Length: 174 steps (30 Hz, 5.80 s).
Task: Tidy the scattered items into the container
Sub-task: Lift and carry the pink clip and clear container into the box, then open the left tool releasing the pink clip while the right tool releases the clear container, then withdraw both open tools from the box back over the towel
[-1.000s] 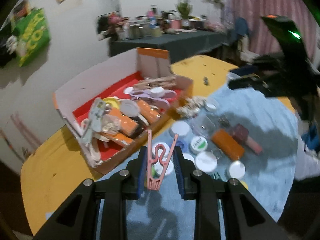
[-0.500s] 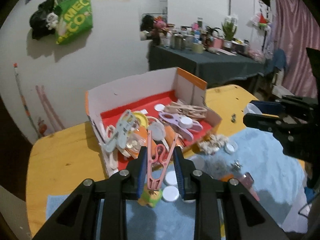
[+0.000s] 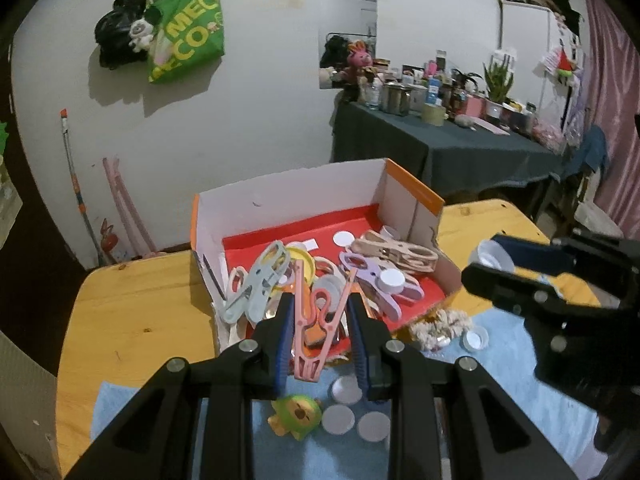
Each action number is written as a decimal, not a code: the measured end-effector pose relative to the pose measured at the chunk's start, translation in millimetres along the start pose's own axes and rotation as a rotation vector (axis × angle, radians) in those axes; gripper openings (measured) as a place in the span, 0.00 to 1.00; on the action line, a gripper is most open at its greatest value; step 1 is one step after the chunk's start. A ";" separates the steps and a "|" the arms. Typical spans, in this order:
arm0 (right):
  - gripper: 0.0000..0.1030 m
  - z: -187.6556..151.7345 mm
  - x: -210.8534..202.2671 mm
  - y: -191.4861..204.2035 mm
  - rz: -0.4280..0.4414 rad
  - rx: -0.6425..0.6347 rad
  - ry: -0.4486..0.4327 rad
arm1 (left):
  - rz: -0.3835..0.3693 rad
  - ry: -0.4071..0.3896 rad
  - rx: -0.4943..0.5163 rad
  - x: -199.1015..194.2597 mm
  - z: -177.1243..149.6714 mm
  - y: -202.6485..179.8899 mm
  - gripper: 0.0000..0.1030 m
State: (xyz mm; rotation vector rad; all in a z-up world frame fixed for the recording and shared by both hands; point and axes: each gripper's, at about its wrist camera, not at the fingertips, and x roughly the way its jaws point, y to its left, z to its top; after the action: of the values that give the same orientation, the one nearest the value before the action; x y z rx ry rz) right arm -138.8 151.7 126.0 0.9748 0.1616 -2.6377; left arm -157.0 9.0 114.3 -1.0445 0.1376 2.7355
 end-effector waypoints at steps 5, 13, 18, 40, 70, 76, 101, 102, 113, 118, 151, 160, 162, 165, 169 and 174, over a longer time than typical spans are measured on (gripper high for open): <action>0.29 11.5 17.2 1.9 0.004 0.004 0.024 | 0.009 0.024 -0.028 15.5 11.5 5.2 0.27; 0.29 27.7 59.3 -6.7 0.001 0.012 0.094 | 0.013 0.107 -0.064 57.0 25.3 21.3 0.27; 0.29 33.5 89.3 -14.9 0.004 0.024 0.155 | -0.009 0.169 -0.093 85.1 27.3 32.0 0.27; 0.29 25.8 156.6 -31.9 0.036 0.049 0.300 | 0.005 0.270 -0.096 133.2 19.3 35.5 0.27; 0.30 20.9 176.5 -32.5 0.040 0.036 0.352 | -0.004 0.288 -0.098 144.6 17.9 33.9 0.27; 0.30 21.1 176.9 -32.5 0.040 0.037 0.352 | -0.007 0.290 -0.100 145.5 18.3 34.2 0.27; 0.46 17.7 178.2 -33.4 0.038 0.057 0.368 | -0.005 0.285 -0.104 143.7 17.8 34.2 0.27; 0.46 17.6 178.2 -33.6 0.039 0.057 0.368 | -0.004 0.284 -0.104 142.9 18.0 34.6 0.28; 0.56 17.2 175.3 -36.7 0.033 0.068 0.365 | -0.005 0.262 -0.104 135.4 20.1 35.4 0.36; 0.56 17.2 171.7 -36.8 0.027 0.063 0.363 | 0.004 0.249 -0.091 129.6 21.2 33.8 0.39; 0.71 13.8 53.6 -3.5 -0.011 0.015 0.194 | -0.011 0.064 -0.041 -3.9 8.0 29.0 0.63; 0.74 -19.1 12.4 -1.1 -0.004 0.039 0.160 | -0.045 0.087 0.004 -14.2 -23.7 19.2 0.67; 0.78 -29.4 5.4 -2.0 0.002 0.051 0.163 | -0.067 0.089 0.030 -13.2 -30.5 17.3 0.70; 0.81 -45.3 -5.5 -3.8 0.019 0.069 0.161 | -0.092 0.106 0.103 -8.8 -40.9 14.6 0.71; 0.81 -66.1 -18.6 -6.2 0.009 0.087 0.165 | -0.085 0.130 0.153 -1.5 -52.7 17.1 0.71; 0.81 -95.5 -25.8 -9.1 -0.007 0.128 0.190 | -0.130 0.164 0.164 5.1 -70.3 19.8 0.71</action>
State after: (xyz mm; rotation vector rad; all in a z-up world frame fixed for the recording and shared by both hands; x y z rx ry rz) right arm -64.9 187.5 70.0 1.2694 0.0407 -2.5852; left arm -119.6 -20.8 58.9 -1.1848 0.3030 2.4745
